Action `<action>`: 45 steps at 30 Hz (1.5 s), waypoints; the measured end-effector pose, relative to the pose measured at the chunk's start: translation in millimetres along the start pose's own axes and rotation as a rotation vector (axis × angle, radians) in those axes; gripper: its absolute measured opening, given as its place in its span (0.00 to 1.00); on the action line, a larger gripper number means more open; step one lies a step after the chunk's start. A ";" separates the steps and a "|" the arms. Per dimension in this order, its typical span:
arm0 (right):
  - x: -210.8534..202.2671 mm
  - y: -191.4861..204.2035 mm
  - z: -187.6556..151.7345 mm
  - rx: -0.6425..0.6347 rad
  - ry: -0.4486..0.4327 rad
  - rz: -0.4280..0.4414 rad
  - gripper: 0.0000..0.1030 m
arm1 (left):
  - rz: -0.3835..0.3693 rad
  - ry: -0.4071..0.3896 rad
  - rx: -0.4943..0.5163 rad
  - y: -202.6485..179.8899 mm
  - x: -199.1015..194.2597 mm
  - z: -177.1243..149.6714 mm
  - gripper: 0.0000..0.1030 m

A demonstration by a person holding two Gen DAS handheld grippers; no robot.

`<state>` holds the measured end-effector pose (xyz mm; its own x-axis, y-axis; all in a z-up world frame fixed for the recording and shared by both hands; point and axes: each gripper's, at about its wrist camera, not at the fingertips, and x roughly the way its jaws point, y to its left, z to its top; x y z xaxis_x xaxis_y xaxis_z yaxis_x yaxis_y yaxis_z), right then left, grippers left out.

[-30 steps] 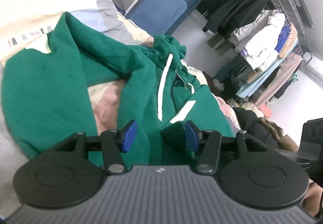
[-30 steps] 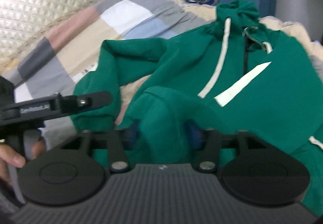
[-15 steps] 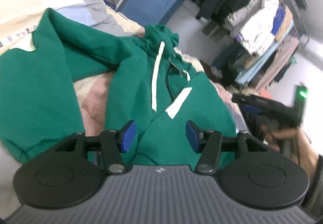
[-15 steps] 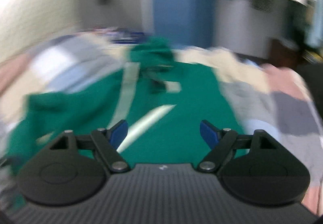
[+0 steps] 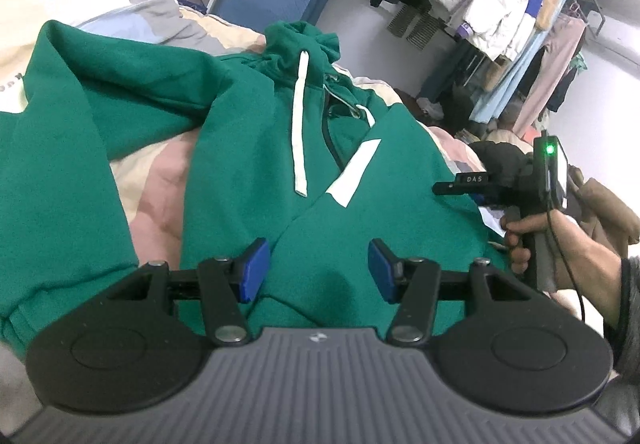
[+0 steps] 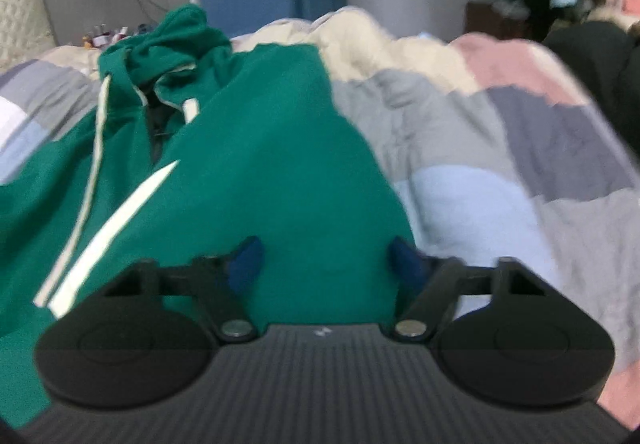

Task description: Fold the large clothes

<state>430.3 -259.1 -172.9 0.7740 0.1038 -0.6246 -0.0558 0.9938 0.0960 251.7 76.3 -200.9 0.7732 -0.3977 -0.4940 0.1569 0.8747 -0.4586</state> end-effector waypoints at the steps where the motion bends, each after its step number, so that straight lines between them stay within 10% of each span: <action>1: -3.8 3.7 1.9 -0.010 -0.003 0.004 0.25 | -0.001 -0.004 0.003 0.0 -1.0 0.2 0.58; 10: -38.9 -10.1 29.7 0.046 -0.210 -0.122 0.13 | -0.055 -0.002 0.041 -9.8 2.0 -4.8 0.58; 23: 15.9 -28.7 3.3 0.054 -0.111 -0.186 0.16 | 0.015 0.089 0.114 -18.8 42.3 -17.9 0.57; 26: 4.6 -25.3 3.5 0.048 -0.126 -0.186 0.30 | 0.024 0.071 0.106 -18.3 37.0 -16.1 0.58; 31: -38.7 -12.3 0.3 0.057 -0.188 -0.107 0.68 | 0.070 0.007 0.089 -16.1 18.4 -7.0 0.58; 45: -110.1 115.6 -21.3 -0.168 -0.173 0.236 0.68 | 0.335 -0.107 -0.253 54.1 -52.4 21.1 0.58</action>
<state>325.2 -154.8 -109.5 0.8224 0.3376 -0.4578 -0.3381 0.9374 0.0839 232.7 150.3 -184.2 0.8174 -0.0607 -0.5729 -0.2588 0.8497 -0.4593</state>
